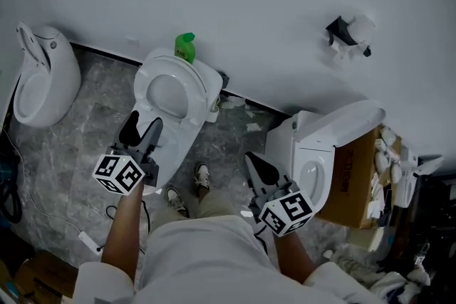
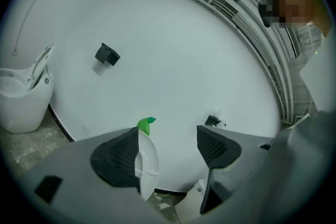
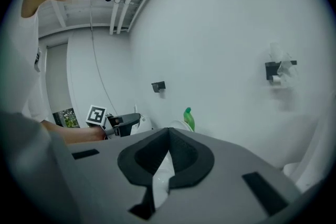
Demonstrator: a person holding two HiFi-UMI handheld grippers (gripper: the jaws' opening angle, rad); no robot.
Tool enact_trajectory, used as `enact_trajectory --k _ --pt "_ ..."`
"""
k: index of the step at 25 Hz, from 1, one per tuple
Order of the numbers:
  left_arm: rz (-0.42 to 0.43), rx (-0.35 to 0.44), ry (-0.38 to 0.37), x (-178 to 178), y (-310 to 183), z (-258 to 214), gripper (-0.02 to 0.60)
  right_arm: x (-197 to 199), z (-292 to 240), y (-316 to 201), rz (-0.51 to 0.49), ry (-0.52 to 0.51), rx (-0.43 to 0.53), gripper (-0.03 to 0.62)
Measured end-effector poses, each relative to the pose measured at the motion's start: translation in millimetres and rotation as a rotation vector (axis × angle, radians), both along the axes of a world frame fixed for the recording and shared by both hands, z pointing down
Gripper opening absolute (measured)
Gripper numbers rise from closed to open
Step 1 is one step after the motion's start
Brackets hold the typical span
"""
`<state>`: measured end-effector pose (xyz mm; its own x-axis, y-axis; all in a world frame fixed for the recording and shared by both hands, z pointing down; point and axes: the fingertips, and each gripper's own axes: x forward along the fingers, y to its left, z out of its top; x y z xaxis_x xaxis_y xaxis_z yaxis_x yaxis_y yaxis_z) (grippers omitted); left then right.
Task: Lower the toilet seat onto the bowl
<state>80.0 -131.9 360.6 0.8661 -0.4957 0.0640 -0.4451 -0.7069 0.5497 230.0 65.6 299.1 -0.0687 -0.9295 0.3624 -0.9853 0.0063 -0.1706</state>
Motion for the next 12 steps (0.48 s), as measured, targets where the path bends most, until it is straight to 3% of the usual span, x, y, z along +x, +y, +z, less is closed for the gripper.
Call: enact_trajectory --k 4,8,12 --pt "-0.06 -0.019 -0.1 25.1 -30.5 23.7 0.331 12.1 21.4 -38.1 -0.082 -0.069 -0.015 -0.002" --pt "-0.103 -0.021 -0.203 48.4 -57.7 42.9 0.331 27.4 36.9 -73.7 -0.119 -0.072 -0.03 -0.002" --pt "-0.123 -0.033 -0.259 84.3 -88.0 65.6 0.331 42.5 52.7 -103.4 -0.158 -0.109 -0.028 -0.002"
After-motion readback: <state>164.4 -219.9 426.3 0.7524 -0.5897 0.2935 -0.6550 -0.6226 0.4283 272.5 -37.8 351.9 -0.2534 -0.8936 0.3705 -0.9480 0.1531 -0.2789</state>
